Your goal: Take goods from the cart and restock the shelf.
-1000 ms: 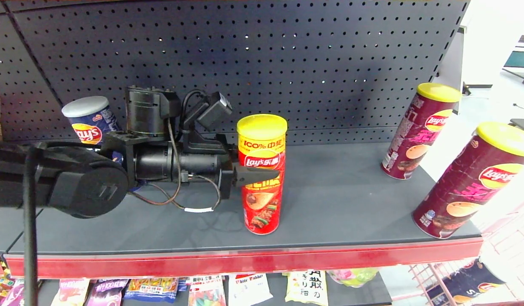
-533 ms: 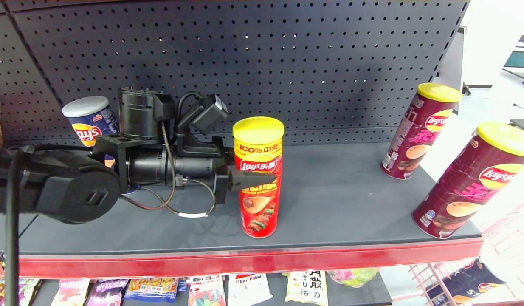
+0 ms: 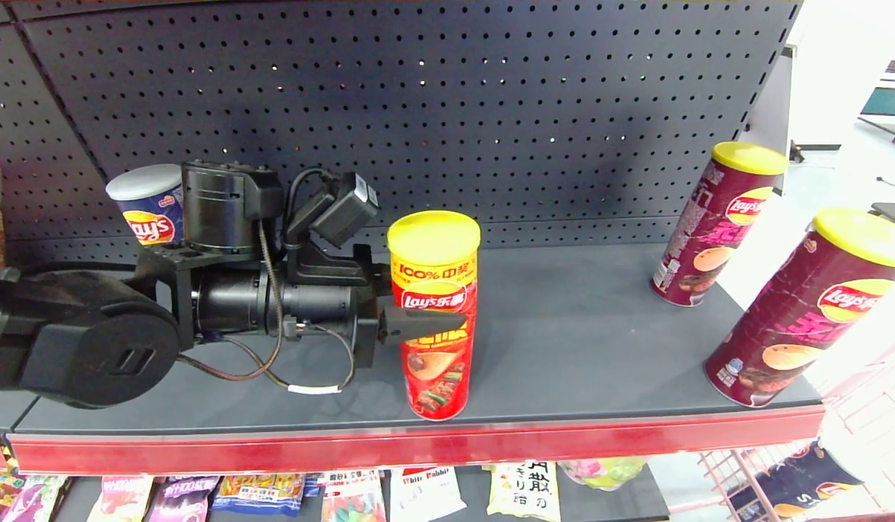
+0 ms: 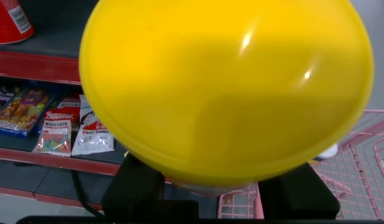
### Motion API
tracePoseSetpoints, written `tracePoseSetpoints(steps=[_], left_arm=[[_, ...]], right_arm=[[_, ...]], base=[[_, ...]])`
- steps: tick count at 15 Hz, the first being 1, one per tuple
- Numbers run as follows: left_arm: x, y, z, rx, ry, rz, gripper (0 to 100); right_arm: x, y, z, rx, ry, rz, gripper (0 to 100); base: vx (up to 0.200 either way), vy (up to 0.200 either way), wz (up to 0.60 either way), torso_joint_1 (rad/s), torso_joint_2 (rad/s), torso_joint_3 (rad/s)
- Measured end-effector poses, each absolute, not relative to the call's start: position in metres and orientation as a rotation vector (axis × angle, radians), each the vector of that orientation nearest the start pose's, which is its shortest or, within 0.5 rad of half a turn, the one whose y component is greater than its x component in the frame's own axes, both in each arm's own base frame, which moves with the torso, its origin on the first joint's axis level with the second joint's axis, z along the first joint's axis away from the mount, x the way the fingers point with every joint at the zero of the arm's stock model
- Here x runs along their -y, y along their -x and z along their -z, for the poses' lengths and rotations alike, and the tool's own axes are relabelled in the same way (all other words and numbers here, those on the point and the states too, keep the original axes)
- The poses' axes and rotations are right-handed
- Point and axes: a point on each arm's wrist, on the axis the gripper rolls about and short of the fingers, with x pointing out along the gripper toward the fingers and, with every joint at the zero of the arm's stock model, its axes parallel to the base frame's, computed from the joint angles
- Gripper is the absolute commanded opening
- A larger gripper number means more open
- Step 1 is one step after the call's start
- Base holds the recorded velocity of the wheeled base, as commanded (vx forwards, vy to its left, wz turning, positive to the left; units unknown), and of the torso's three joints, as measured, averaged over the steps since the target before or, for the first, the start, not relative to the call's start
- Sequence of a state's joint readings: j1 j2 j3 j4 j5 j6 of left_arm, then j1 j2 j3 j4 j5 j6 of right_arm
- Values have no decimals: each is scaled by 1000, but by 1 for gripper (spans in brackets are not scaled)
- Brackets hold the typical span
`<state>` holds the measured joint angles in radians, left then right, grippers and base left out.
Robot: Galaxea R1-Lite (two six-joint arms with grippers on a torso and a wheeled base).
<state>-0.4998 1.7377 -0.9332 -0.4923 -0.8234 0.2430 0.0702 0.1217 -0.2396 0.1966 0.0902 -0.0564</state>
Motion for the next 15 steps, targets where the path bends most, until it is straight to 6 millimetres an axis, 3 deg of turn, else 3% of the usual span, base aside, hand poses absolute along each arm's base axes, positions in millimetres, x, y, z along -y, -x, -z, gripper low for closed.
tracePoseSetpoints(steps=[3, 4, 10, 15], left_arm=[[165, -266, -190, -181, -151, 1347, 0], [165, -265, -190, -183, -152, 1347, 100], [162, -262, -185, -197, -159, 1323, 100], [147, -255, -188, -188, -175, 1194, 100]], right_arm=[[0, 31, -124, -73, 55, -162, 0], [0, 31, -124, -74, 55, -163, 0], [0, 31, -125, -79, 55, -166, 0], [-3, 23, -147, -108, 50, -270, 0]], base=[[0, 0, 0, 0, 0, 0], [0, 0, 0, 0, 0, 0], [0, 0, 0, 0, 0, 0], [0, 0, 0, 0, 0, 0]])
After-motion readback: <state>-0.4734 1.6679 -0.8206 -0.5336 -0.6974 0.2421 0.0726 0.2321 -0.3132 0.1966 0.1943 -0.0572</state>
